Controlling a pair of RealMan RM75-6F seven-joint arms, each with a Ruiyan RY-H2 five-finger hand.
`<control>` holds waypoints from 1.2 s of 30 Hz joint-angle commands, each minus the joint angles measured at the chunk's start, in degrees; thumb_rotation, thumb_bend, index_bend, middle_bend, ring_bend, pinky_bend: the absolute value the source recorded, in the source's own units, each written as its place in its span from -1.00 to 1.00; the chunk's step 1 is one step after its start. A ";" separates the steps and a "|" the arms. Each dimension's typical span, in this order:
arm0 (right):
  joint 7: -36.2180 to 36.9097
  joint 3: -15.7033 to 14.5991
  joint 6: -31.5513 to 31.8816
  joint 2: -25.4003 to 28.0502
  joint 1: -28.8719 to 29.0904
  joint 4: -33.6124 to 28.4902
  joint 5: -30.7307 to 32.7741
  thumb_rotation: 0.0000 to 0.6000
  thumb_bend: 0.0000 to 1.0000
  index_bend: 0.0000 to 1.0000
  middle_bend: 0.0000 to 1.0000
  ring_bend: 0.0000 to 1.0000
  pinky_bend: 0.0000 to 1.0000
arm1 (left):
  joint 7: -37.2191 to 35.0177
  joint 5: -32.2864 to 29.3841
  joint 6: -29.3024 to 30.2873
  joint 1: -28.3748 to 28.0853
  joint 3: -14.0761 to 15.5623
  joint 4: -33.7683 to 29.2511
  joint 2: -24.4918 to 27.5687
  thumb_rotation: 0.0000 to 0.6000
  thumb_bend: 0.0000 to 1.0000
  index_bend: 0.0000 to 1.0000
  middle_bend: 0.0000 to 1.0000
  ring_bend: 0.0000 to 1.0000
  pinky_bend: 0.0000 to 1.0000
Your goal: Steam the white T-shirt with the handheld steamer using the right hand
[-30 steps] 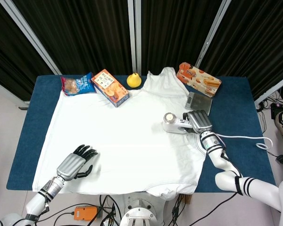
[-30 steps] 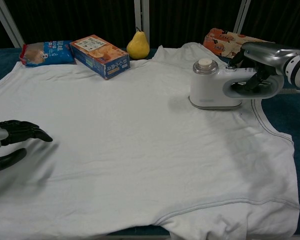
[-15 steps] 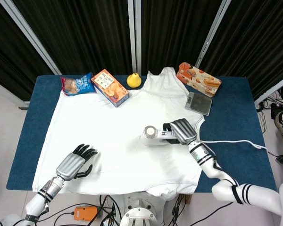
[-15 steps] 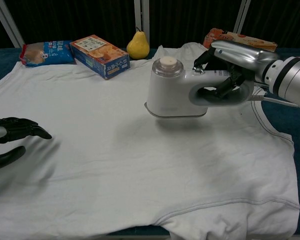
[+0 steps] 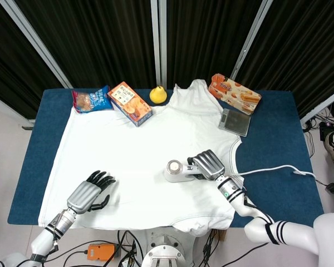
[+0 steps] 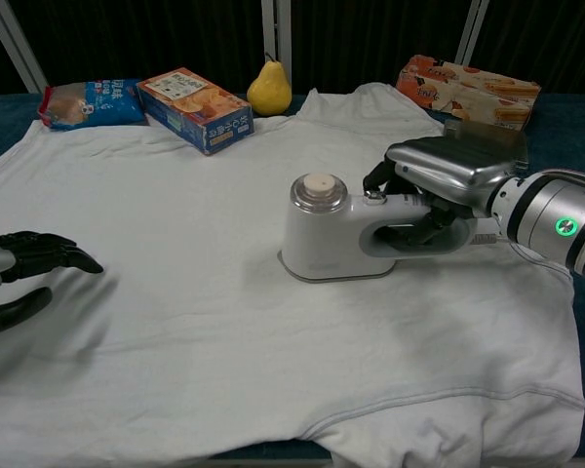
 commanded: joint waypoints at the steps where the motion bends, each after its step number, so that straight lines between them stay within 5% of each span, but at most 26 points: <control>1: 1.16 -0.42 0.81 0.92 -1.12 0.75 0.01 1.00 0.37 1.00 0.80 0.69 1.00 | -0.05 0.04 0.07 -0.04 -0.04 0.08 -0.08 -1.00 -0.14 -0.68 -0.74 -0.98 -1.00; 17: 10.97 -1.75 3.92 6.68 -7.93 6.75 0.68 1.00 0.37 1.00 0.80 0.69 1.00 | 0.43 0.11 0.10 -0.48 -0.35 -0.60 -0.10 -1.00 -0.14 -0.68 -0.74 -0.98 -1.00; 27: 26.21 1.45 11.56 12.37 -13.21 8.65 0.41 1.00 0.37 1.00 0.80 0.69 1.00 | -0.03 -0.81 2.19 0.06 -1.60 -1.57 1.26 -1.00 -0.14 -0.68 -0.74 -0.98 -1.00; 36: 30.51 1.45 6.36 10.96 -15.00 17.05 3.68 1.00 0.37 0.99 0.80 0.63 0.95 | -0.26 -1.75 3.54 0.43 -2.73 -2.48 2.47 -1.00 -0.14 -0.68 -0.74 -0.98 -1.00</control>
